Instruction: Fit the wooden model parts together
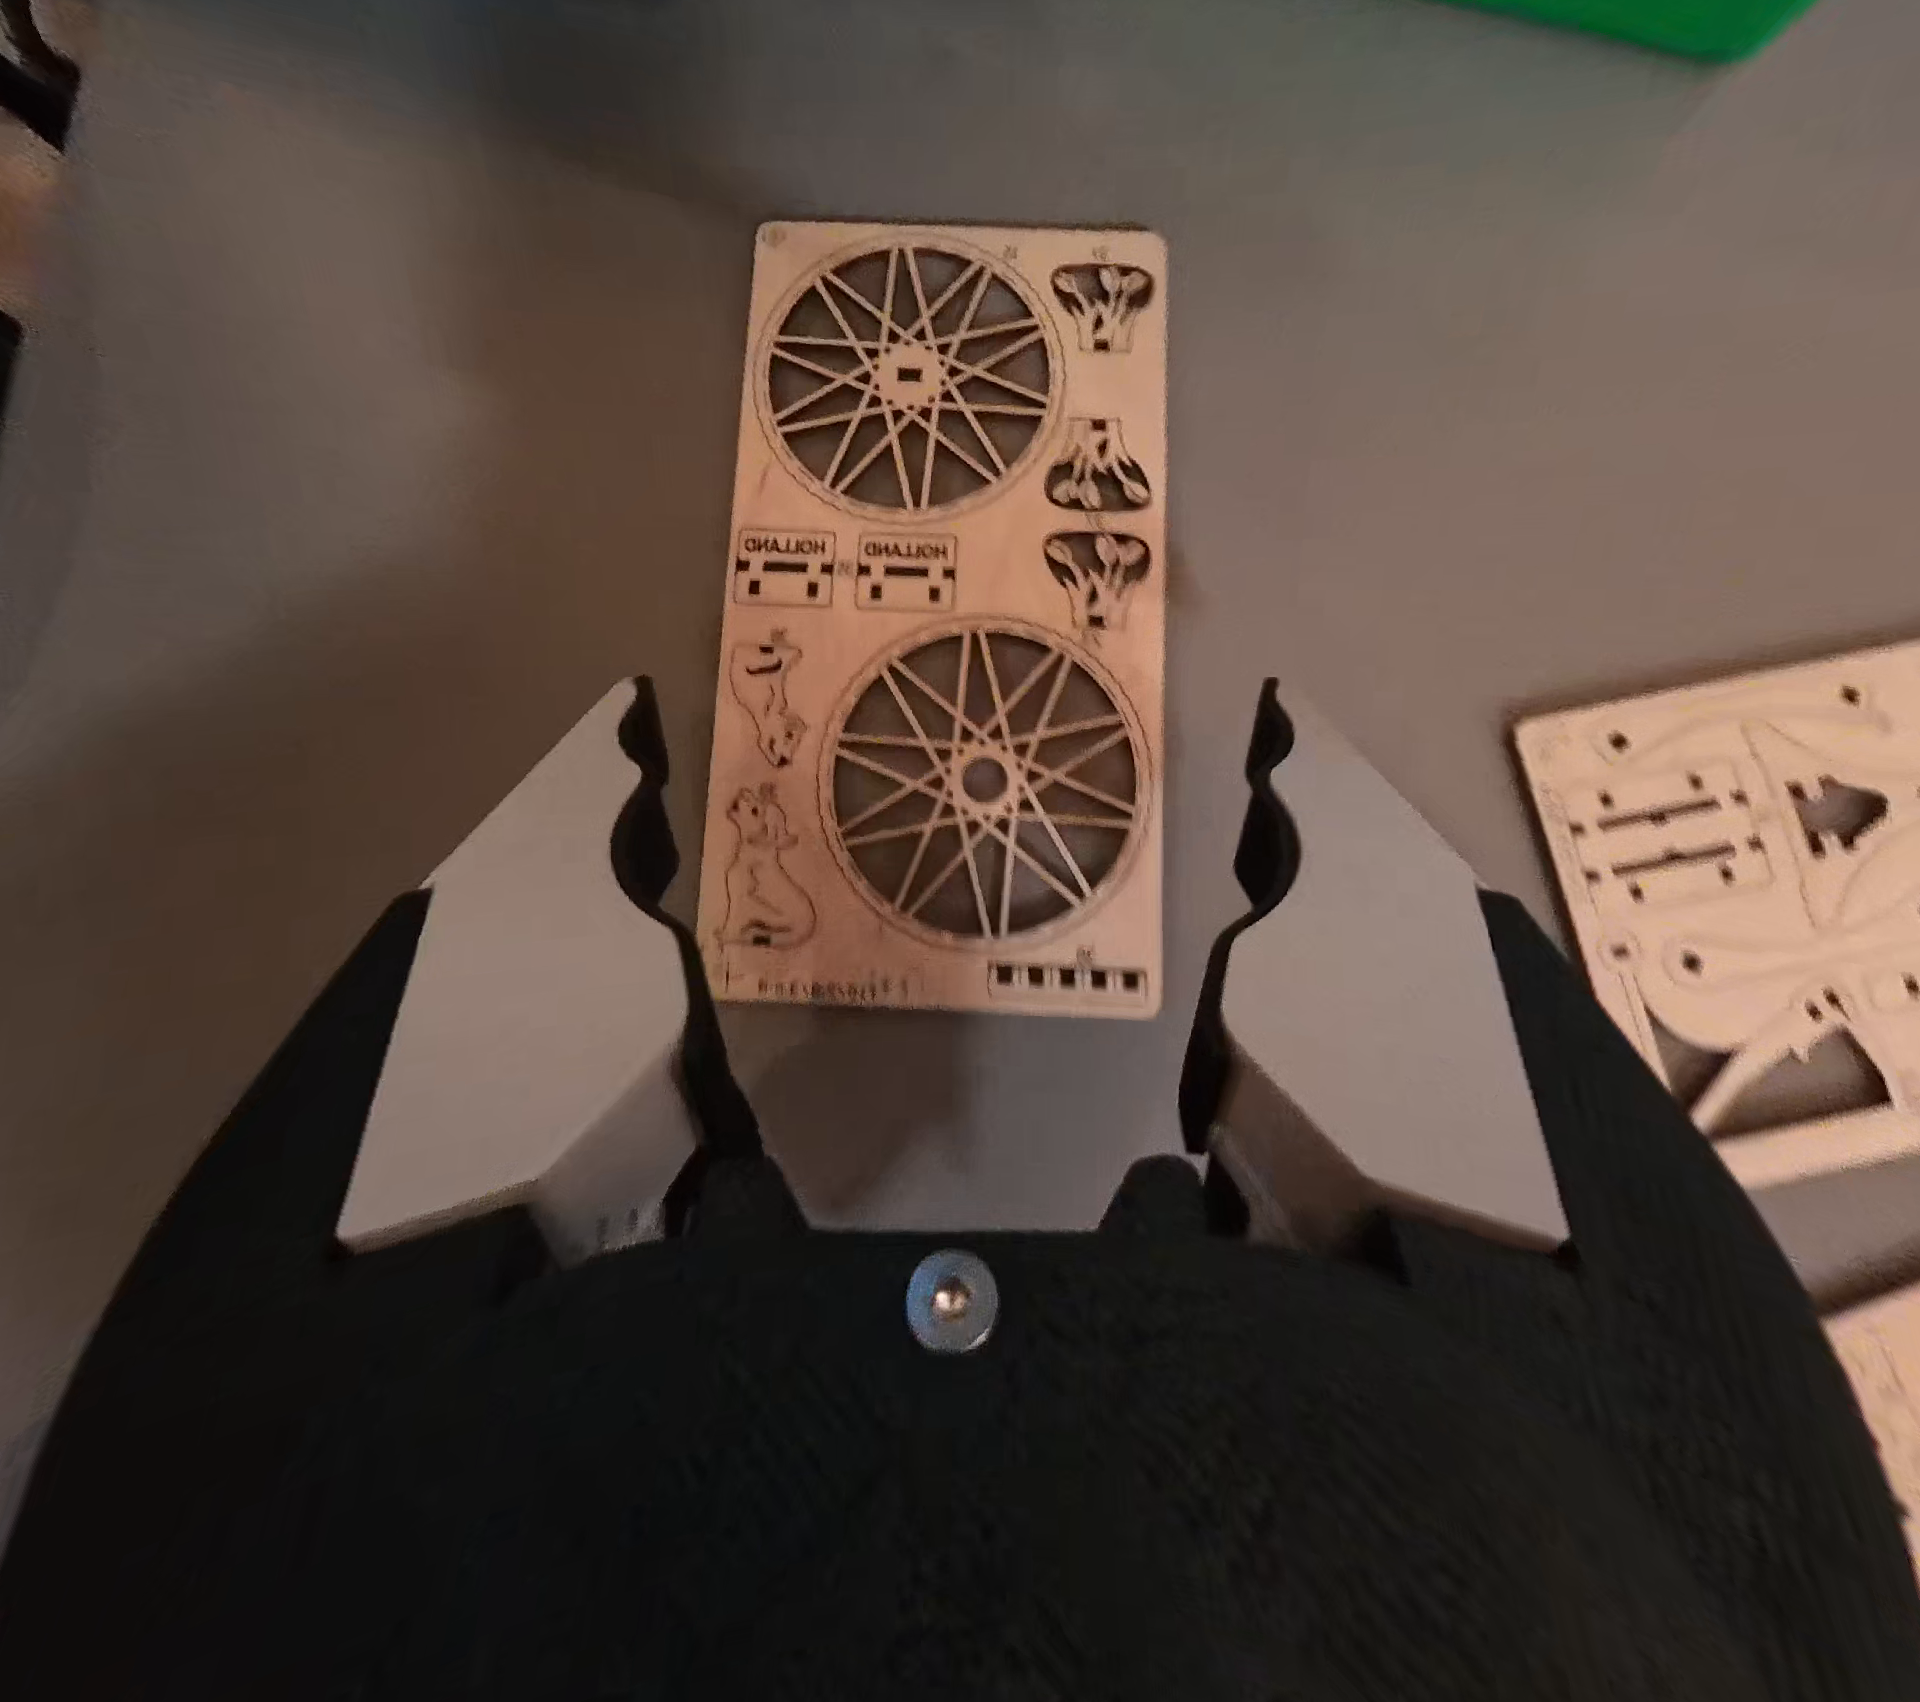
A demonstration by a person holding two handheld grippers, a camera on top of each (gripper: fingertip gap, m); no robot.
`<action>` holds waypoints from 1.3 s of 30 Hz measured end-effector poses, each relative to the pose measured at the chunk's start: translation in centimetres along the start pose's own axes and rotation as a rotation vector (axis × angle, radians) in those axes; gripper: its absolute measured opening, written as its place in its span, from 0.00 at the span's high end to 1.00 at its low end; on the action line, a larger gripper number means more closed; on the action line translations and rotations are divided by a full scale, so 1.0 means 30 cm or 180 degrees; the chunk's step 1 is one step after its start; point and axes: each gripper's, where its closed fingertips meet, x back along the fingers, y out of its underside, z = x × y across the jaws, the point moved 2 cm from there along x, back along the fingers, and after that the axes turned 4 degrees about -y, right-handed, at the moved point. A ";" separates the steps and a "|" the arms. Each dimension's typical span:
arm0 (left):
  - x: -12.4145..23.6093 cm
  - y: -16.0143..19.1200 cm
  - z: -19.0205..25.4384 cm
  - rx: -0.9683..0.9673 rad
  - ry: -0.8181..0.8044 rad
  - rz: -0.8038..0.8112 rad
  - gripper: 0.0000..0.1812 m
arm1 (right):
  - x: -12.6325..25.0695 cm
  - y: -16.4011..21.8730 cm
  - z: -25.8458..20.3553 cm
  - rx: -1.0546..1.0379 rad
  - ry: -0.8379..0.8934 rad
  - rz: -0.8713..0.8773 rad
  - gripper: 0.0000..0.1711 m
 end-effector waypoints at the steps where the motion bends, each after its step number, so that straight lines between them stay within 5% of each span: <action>1: 0.001 -0.002 -0.003 0.0001 -0.0008 0.0006 0.43 | -0.020 0.001 -0.005 0.0044 -0.0011 -0.0061 0.35; 13: 0.010 -0.029 -0.009 0.0018 -0.0044 0.0105 0.43 | -0.052 -0.004 0.007 -0.0389 0.0219 -0.0004 0.48; 17: 0.014 -0.043 -0.003 0.0017 -0.0041 0.0160 0.43 | -0.036 -0.017 0.084 -0.1099 0.0813 0.0213 0.70; 20: 0.015 -0.048 0.003 0.0040 -0.0019 0.0181 0.43 | -0.044 -0.041 0.097 -0.1455 0.0972 0.0476 0.66; 27: 0.014 -0.053 0.014 0.0145 0.0065 0.0180 0.43 | 0.051 -0.017 0.033 -0.0833 0.0999 0.0489 0.67; 31: 0.004 -0.010 0.076 0.0274 0.0490 -0.0293 0.45 | 0.110 0.058 -0.003 -0.0675 0.1050 0.0399 0.62; 34: 0.040 0.063 0.131 0.0331 0.0661 -0.0966 0.56 | 0.163 0.110 0.013 -0.0689 0.1293 0.0420 0.82; 36: 0.085 0.120 0.152 0.0279 0.0635 -0.1449 0.72 | 0.184 0.134 0.023 -0.0675 0.1377 0.0443 0.97; 39: 0.169 0.197 0.190 0.0293 0.0650 -0.2114 0.91 | 0.194 0.166 0.052 -0.0681 0.1467 0.0357 1.00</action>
